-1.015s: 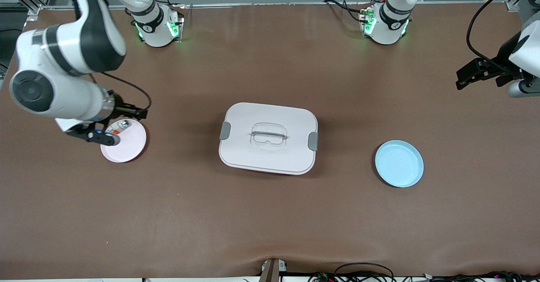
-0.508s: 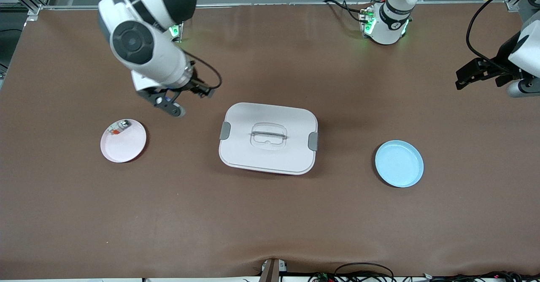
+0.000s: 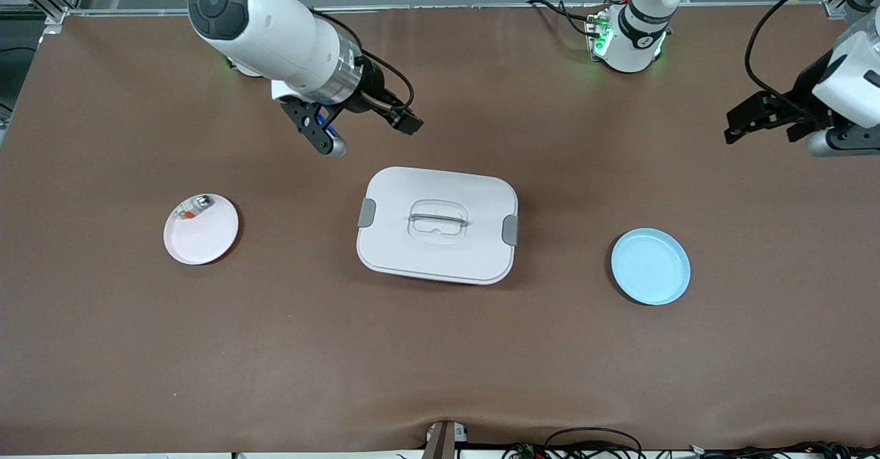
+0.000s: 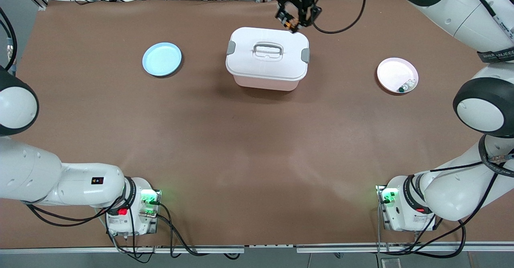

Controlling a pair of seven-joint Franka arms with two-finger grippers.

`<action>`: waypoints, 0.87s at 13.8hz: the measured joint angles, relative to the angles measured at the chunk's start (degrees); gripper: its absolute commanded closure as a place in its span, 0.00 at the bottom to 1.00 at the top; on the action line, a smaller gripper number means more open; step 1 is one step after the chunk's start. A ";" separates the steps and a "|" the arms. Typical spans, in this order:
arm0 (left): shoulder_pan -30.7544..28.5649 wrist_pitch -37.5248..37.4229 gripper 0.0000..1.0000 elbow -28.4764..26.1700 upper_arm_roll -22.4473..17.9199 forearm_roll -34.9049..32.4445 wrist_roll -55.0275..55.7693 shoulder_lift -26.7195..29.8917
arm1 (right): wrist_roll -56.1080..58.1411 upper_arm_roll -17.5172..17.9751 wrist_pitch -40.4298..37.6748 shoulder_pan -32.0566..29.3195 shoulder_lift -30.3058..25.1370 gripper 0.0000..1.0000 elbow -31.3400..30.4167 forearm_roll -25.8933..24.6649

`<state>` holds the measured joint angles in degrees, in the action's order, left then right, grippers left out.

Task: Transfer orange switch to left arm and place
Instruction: 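Carry the switch above the box while the left gripper approaches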

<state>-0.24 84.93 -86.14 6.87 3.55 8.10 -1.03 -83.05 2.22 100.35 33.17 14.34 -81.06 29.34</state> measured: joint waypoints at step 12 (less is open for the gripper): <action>0.19 16.47 0.00 -15.67 4.56 30.33 0.19 5.91 | -20.02 0.02 27.26 10.55 6.50 0.83 0.44 10.52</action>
<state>-0.05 101.40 -101.81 11.43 33.89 8.29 4.88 -103.07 2.23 127.61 43.71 20.85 -80.62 39.87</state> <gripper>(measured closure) 0.000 0.273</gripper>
